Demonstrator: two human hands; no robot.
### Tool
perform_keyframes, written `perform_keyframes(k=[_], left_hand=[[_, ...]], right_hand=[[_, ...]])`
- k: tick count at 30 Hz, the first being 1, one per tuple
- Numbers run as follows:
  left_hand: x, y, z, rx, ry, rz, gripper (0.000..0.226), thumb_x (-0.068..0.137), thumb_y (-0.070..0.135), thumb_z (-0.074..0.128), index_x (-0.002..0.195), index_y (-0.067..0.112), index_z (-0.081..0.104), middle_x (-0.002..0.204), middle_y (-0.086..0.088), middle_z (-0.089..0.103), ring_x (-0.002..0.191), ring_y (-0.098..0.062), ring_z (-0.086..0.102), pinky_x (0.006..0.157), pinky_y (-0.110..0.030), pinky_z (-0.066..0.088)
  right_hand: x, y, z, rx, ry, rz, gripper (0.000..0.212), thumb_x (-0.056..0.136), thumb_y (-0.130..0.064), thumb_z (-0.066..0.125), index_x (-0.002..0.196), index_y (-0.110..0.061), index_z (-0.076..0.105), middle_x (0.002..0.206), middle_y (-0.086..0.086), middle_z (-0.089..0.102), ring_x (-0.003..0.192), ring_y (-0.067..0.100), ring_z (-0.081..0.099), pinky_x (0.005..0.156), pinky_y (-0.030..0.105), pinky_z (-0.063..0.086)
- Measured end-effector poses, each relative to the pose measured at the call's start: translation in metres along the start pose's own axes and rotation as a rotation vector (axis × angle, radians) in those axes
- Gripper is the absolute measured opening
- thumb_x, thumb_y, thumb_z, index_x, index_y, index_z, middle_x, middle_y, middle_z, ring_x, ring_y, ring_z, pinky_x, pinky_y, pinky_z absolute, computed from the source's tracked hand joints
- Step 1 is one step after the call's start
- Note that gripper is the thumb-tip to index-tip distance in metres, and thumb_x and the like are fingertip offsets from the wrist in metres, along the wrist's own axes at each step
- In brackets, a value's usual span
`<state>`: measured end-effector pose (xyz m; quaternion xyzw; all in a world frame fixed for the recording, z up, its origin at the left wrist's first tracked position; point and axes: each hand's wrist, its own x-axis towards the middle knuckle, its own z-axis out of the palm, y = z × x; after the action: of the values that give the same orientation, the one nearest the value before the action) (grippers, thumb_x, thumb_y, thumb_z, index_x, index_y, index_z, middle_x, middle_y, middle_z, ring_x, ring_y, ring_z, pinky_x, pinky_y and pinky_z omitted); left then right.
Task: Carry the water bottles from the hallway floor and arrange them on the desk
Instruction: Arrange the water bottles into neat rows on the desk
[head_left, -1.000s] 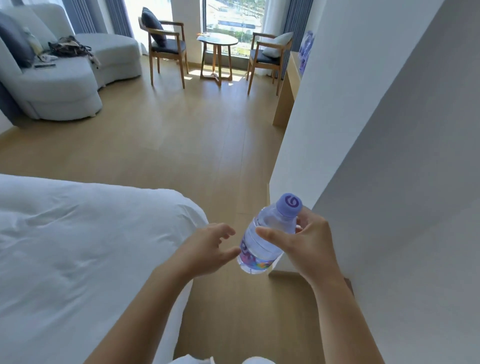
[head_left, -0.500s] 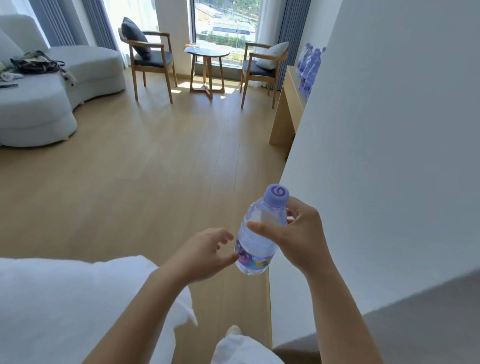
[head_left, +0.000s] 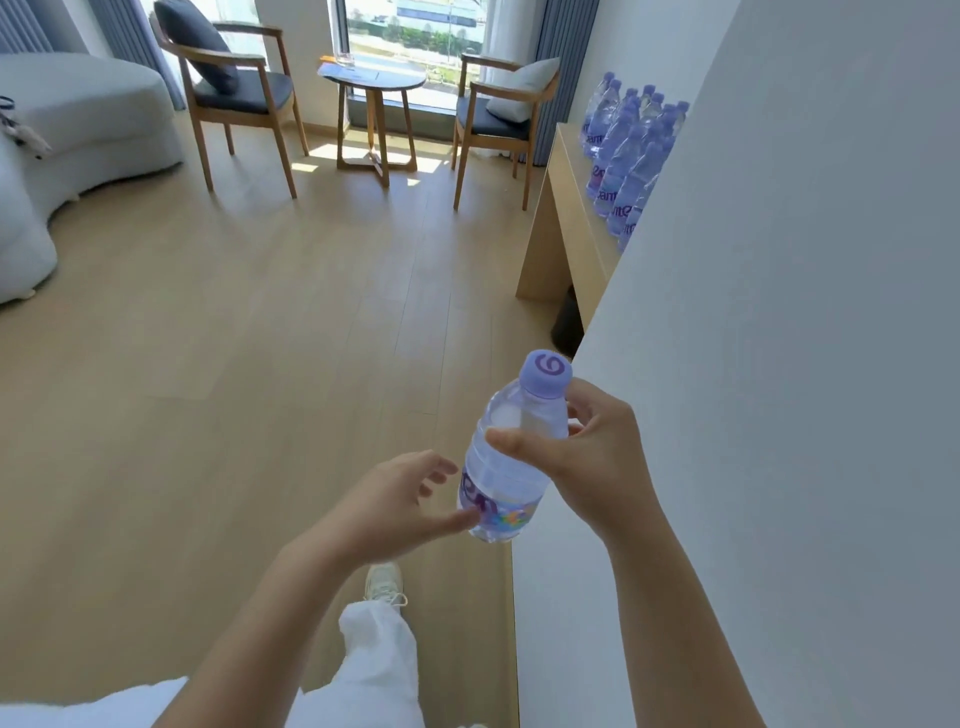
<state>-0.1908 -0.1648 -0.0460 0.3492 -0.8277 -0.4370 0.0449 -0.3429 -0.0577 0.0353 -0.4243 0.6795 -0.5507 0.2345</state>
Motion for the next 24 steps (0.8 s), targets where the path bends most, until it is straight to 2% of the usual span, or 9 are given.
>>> perform_keyframes(k=[4, 6, 9, 12, 15, 18, 21, 24], left_hand=[[0.086, -0.010, -0.035, -0.087, -0.016, 0.010, 0.081, 0.063, 0.052, 0.078, 0.132, 0.037, 0.038, 0.112, 0.016, 0.051, 0.096, 0.001, 0.056, 0.076, -0.014, 0.043], [0.129, -0.013, -0.057, -0.094, -0.018, 0.023, 0.085, 0.062, 0.052, 0.079, 0.134, 0.038, 0.036, 0.113, 0.014, 0.050, 0.096, 0.000, 0.057, 0.075, -0.014, 0.042], [0.201, -0.012, -0.096, -0.087, -0.037, 0.075, 0.071, 0.063, 0.054, 0.077, 0.124, 0.045, 0.041, 0.112, 0.019, 0.053, 0.094, 0.004, 0.056, 0.077, -0.015, 0.045], [0.271, -0.004, -0.132, -0.126, -0.067, 0.124, 0.056, 0.064, 0.051, 0.075, 0.114, 0.047, 0.049, 0.113, 0.022, 0.056, 0.093, 0.004, 0.059, 0.076, -0.015, 0.048], [0.330, -0.002, -0.157, -0.127, -0.093, 0.136, 0.054, 0.065, 0.049, 0.076, 0.113, 0.046, 0.051, 0.114, 0.022, 0.056, 0.095, 0.002, 0.059, 0.074, -0.014, 0.045], [0.381, -0.008, -0.175, -0.069, -0.118, 0.130, 0.057, 0.064, 0.054, 0.075, 0.114, 0.047, 0.048, 0.113, 0.024, 0.053, 0.094, 0.006, 0.055, 0.069, -0.008, 0.040], [0.436, -0.013, -0.188, -0.038, -0.128, 0.121, 0.060, 0.067, 0.052, 0.074, 0.120, 0.039, 0.049, 0.115, 0.020, 0.053, 0.094, 0.006, 0.054, 0.068, -0.007, 0.039], [0.499, -0.009, -0.202, -0.035, -0.157, 0.125, 0.050, 0.069, 0.049, 0.074, 0.113, 0.044, 0.050, 0.114, 0.024, 0.054, 0.094, 0.007, 0.053, 0.069, -0.007, 0.039]], right_hand=[[0.088, 0.015, 0.004, 0.088, 0.021, 0.040, 0.025, 0.059, -0.027, 0.079, 0.083, -0.027, 0.071, 0.075, -0.009, 0.070, 0.073, 0.005, 0.066, 0.061, 0.014, 0.050], [0.134, 0.019, 0.009, 0.102, 0.025, 0.053, 0.025, 0.059, -0.026, 0.080, 0.083, -0.025, 0.072, 0.076, -0.006, 0.070, 0.074, 0.006, 0.066, 0.063, 0.017, 0.051], [0.208, 0.023, 0.021, 0.105, 0.026, 0.050, 0.026, 0.058, -0.024, 0.081, 0.082, -0.020, 0.072, 0.077, 0.002, 0.070, 0.073, 0.011, 0.066, 0.065, 0.023, 0.054], [0.278, 0.025, 0.028, 0.129, 0.082, 0.038, 0.025, 0.057, -0.022, 0.081, 0.079, -0.025, 0.071, 0.073, -0.004, 0.070, 0.068, 0.006, 0.065, 0.060, 0.016, 0.050], [0.336, 0.033, 0.030, 0.127, 0.112, 0.029, 0.022, 0.059, -0.020, 0.081, 0.078, -0.023, 0.070, 0.072, -0.007, 0.069, 0.066, 0.003, 0.065, 0.057, 0.013, 0.048], [0.388, 0.046, 0.029, 0.155, 0.121, 0.061, 0.020, 0.059, -0.020, 0.080, 0.076, -0.024, 0.070, 0.069, -0.009, 0.068, 0.065, 0.002, 0.064, 0.057, 0.012, 0.047], [0.444, 0.062, 0.028, 0.178, 0.116, 0.082, 0.018, 0.059, -0.019, 0.080, 0.071, -0.028, 0.070, 0.066, -0.013, 0.066, 0.063, 0.000, 0.062, 0.056, 0.011, 0.046], [0.506, 0.080, 0.023, 0.165, 0.102, 0.075, 0.020, 0.059, -0.019, 0.080, 0.075, -0.025, 0.070, 0.068, -0.011, 0.068, 0.065, 0.001, 0.064, 0.057, 0.012, 0.047]])
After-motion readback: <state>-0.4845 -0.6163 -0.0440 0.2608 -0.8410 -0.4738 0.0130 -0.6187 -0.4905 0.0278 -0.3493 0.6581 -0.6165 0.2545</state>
